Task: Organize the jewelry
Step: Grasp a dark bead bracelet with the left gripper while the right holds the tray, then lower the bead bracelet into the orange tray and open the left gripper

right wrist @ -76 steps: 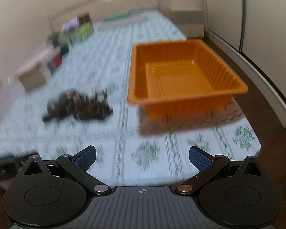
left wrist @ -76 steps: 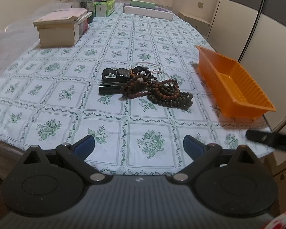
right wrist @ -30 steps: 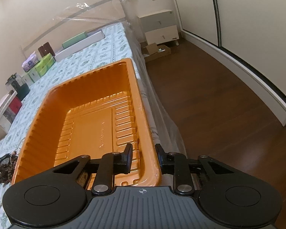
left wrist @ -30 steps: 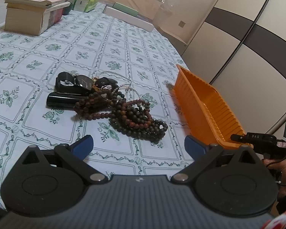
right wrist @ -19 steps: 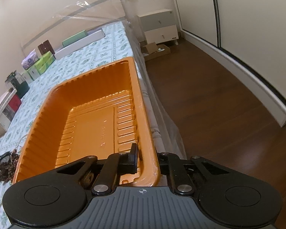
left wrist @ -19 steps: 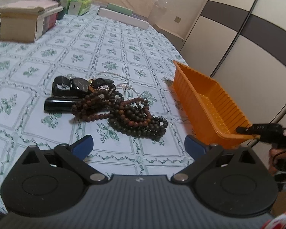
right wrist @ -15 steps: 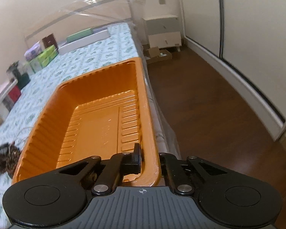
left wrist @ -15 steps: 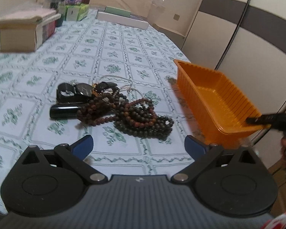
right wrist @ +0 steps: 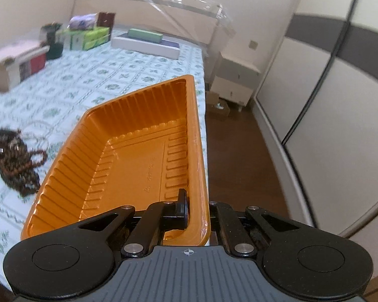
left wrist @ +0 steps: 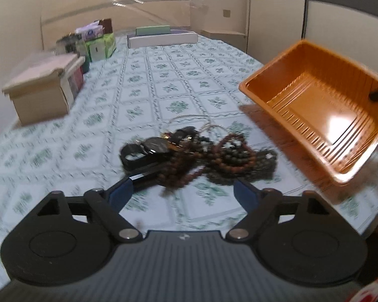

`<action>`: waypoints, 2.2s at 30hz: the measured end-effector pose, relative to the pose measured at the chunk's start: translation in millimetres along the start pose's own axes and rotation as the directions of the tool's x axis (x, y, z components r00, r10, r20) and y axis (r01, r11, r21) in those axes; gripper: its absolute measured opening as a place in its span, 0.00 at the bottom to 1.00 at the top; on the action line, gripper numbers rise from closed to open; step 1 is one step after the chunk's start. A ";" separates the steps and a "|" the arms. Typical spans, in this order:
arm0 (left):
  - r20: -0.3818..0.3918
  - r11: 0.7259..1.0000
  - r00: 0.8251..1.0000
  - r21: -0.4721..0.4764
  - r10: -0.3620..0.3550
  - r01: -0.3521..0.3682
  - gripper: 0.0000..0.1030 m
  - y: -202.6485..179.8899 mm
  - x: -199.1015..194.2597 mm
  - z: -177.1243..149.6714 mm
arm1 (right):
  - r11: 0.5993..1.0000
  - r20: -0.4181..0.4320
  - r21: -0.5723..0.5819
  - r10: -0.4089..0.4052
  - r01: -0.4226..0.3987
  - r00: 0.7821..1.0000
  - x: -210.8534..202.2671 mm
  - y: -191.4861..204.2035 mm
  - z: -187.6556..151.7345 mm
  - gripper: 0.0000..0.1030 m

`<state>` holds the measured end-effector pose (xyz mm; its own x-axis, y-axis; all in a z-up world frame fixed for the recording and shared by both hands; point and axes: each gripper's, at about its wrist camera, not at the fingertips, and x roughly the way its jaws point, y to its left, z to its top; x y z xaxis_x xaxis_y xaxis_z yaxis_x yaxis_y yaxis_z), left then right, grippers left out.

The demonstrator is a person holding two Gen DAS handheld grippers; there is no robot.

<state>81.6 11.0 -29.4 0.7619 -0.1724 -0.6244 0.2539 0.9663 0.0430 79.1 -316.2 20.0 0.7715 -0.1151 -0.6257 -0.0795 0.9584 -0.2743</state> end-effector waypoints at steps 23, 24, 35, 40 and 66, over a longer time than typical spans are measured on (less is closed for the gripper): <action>-0.059 0.970 0.998 0.243 -0.007 0.021 0.08 5.2 47.9 12.8 | 0.977 0.044 -0.184 -0.102 0.108 0.994 0.3 51.3 9.8 0.03; -0.056 0.970 0.998 0.244 -0.010 0.023 0.08 5.2 45.7 14.7 | 0.977 0.044 -0.185 -0.102 0.109 0.994 -0.5 50.4 9.5 0.03; 0.000 0.964 0.998 0.260 -0.064 0.062 0.06 21.0 7.8 64.3 | 0.979 0.045 -0.170 -0.104 0.110 0.994 -0.9 50.5 8.9 0.04; 0.031 0.960 0.995 0.269 -0.094 0.082 0.06 18.4 -10.6 84.6 | 0.981 0.047 -0.164 -0.101 0.107 0.994 -2.0 50.2 9.6 0.03; -0.090 0.875 0.919 0.281 -0.384 0.393 0.06 -146.8 45.7 80.8 | 0.986 0.002 -0.157 -0.064 0.063 0.998 -1.5 40.7 13.1 0.03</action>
<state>127.3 -154.2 -1.3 0.5491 -0.5123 -0.6604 0.6895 0.7242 0.0115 83.0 -273.6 19.3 0.7762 -0.1753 -0.6056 -0.1288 0.8962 -0.4246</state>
